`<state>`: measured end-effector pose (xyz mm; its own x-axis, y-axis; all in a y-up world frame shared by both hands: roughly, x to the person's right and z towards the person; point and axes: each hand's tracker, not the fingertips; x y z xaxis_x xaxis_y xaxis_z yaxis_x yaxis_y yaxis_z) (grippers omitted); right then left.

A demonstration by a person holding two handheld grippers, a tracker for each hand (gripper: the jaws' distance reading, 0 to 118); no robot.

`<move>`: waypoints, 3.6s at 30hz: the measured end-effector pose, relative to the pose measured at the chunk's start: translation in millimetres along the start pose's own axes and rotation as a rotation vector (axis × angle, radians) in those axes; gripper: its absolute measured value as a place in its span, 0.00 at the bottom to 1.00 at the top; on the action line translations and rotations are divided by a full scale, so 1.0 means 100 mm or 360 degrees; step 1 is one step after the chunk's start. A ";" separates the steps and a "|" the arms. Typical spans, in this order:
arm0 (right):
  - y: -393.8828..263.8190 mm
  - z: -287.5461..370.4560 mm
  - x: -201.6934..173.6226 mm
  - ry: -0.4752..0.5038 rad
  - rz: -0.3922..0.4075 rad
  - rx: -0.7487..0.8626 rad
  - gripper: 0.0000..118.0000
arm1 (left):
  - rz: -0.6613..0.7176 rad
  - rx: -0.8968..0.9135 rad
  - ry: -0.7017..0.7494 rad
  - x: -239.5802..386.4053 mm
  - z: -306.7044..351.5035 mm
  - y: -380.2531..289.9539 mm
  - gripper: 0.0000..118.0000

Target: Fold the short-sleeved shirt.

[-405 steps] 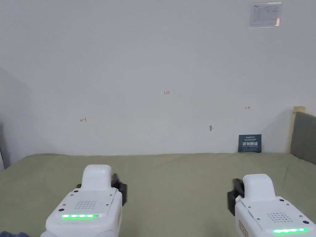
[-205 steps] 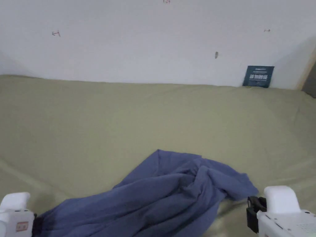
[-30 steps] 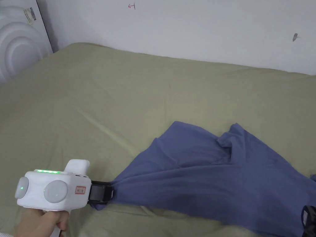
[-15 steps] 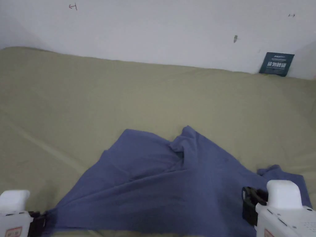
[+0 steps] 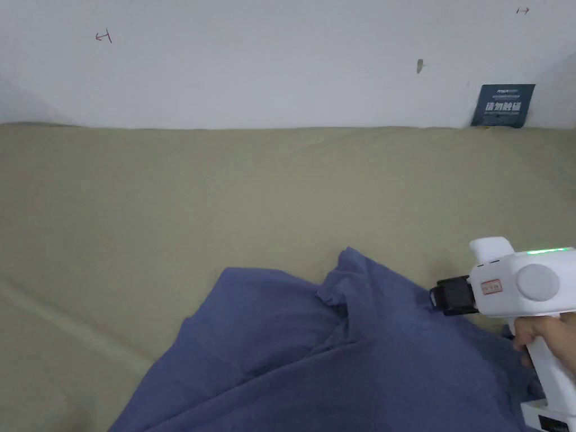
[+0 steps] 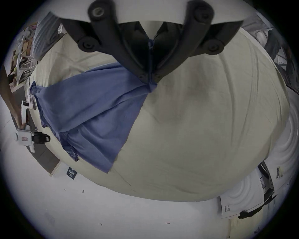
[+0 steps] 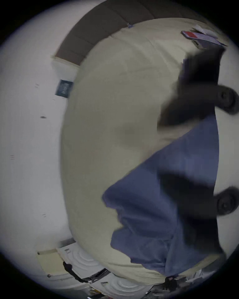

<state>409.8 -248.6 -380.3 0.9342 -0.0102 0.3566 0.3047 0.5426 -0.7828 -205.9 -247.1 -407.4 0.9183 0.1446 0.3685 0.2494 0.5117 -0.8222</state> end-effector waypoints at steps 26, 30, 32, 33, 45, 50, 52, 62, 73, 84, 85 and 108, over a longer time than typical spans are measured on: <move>0.07 2.33 -0.30 0.0093 0.0297 0.0550 0.02 | -0.0037 0.0325 -0.0068 0.24 0.98 0.61 0.02; 0.12 3.13 -0.19 0.0080 0.0275 0.0767 0.02 | -0.0097 0.0517 -0.0050 0.49 1.53 1.03 0.02; 0.12 3.50 -0.10 0.0046 0.0251 0.0876 0.02 | -0.0100 0.0621 -0.0060 0.61 1.84 1.28 0.02; 0.11 3.68 -0.05 0.0014 0.0239 0.0933 0.02 | -0.0107 0.0670 -0.0070 0.69 1.99 1.40 0.02; 0.28 4.60 0.36 -0.0133 -0.0016 0.1242 0.02 | -0.0123 0.1008 -0.0022 1.35 3.01 2.49 0.02; 0.55 4.62 0.37 -0.0145 -0.0064 0.1243 0.02 | -0.0112 0.0988 0.0063 1.35 3.05 2.83 0.02; 0.68 4.60 0.34 -0.0138 -0.0068 0.1246 0.02 | -0.0120 0.0994 0.0101 1.34 3.05 2.91 0.02; 1.55 4.21 0.35 -0.0183 -0.0102 0.1217 0.02 | -0.0206 0.0983 0.0254 1.45 2.66 3.59 0.02; 2.41 3.51 0.39 -0.0307 -0.0055 0.1158 0.02 | -0.0177 0.1003 0.0321 1.65 2.00 4.37 0.02; 2.86 2.88 0.35 -0.0316 -0.0072 0.1146 0.02 | -0.0187 0.1011 0.0379 1.67 1.33 4.75 0.01; 2.84 2.81 0.36 -0.0308 -0.0085 0.1144 0.02 | -0.0188 0.0987 0.0391 1.65 1.24 4.73 0.02; -1.17 1.95 0.37 0.0012 -0.0283 0.0632 0.02 | -0.0167 0.0427 0.0085 0.78 0.37 1.21 0.01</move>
<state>372.8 -148.2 -176.2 0.8755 -0.1381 0.4631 0.3672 0.8130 -0.4518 -115.3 -142.3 -461.8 0.9083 0.0381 0.4165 0.2603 0.7281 -0.6342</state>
